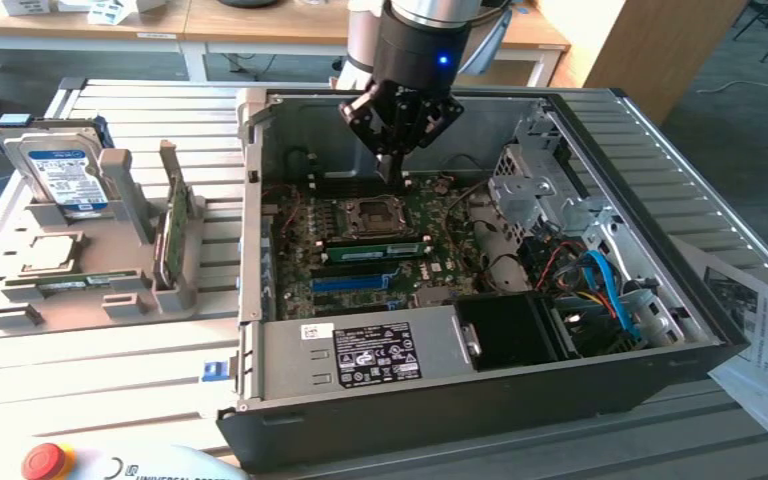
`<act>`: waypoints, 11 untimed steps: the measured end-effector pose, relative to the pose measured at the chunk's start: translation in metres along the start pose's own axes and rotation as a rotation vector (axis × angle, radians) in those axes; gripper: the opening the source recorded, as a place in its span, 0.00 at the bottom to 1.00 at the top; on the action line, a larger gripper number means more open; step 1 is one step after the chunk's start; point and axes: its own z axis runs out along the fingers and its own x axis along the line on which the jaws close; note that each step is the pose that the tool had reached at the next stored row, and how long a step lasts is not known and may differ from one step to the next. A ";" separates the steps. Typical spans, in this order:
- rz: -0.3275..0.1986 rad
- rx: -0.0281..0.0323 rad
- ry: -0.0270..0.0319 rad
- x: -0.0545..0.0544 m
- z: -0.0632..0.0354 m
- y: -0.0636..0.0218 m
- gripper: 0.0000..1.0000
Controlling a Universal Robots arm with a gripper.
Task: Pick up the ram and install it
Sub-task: 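Press down the ram until it locks into place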
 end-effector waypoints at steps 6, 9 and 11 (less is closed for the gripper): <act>0.050 -0.0030 -0.0014 0.000 0.0000 0.0000 0.11; 0.065 -0.0039 -0.0018 0.000 0.0000 0.0000 0.11; 0.065 -0.0039 -0.0018 0.000 0.0000 0.0000 0.11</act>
